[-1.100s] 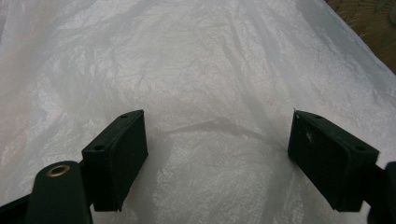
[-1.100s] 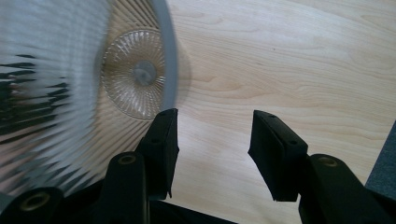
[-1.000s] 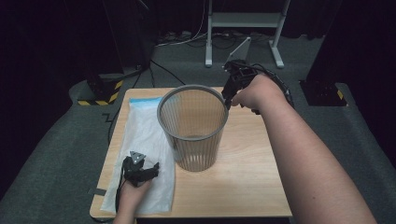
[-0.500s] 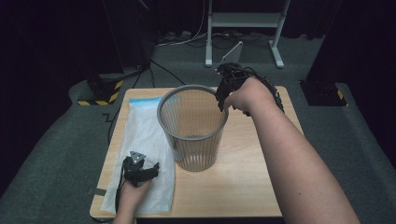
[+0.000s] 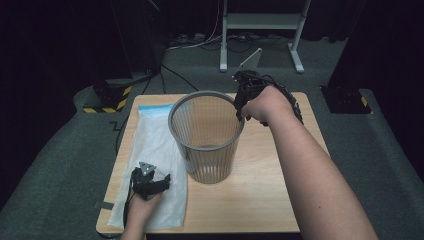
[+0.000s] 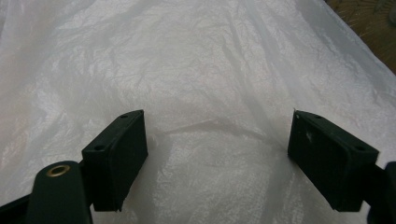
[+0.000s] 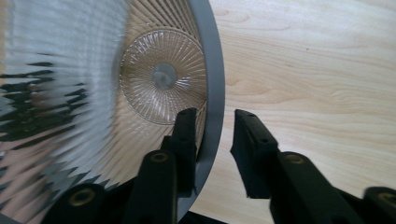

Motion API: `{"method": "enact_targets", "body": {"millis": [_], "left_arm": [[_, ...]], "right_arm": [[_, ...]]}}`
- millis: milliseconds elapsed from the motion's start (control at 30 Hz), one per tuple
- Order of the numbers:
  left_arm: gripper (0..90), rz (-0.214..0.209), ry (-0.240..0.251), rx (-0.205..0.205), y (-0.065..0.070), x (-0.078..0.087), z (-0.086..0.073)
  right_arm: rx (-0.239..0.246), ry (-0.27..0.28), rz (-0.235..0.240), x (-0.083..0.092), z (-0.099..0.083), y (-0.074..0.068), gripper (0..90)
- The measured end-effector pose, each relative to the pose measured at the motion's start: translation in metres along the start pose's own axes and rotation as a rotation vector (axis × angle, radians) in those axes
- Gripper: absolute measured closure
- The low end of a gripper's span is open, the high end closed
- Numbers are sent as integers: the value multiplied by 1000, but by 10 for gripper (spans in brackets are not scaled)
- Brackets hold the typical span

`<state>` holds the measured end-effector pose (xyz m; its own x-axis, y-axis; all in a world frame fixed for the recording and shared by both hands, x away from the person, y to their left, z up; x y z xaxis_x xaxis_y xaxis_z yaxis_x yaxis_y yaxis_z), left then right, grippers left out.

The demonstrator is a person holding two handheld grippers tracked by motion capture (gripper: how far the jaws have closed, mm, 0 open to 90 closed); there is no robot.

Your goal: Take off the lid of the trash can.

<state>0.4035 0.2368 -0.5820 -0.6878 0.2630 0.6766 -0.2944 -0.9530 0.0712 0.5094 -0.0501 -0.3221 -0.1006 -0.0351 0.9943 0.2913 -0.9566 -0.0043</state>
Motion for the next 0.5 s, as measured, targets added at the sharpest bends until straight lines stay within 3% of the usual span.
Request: {"method": "enact_targets", "body": {"millis": [500], "left_arm": [[197,0,2,1,0,0,0]], "right_arm": [[4,-8,6,-4,-1,-4,746]]}}
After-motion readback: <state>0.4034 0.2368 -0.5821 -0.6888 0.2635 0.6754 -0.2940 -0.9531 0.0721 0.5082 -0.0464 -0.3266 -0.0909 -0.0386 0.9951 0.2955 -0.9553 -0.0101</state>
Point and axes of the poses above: each handheld gripper's, and its own axes: x roughly backward along the jaws, z roughly out of its top, y roughly to its right, the point moved 8 cm from there along -x, roughly forward along the jaws, and after that the axes turned 6 degrees about -z, right-handed, at the moved point
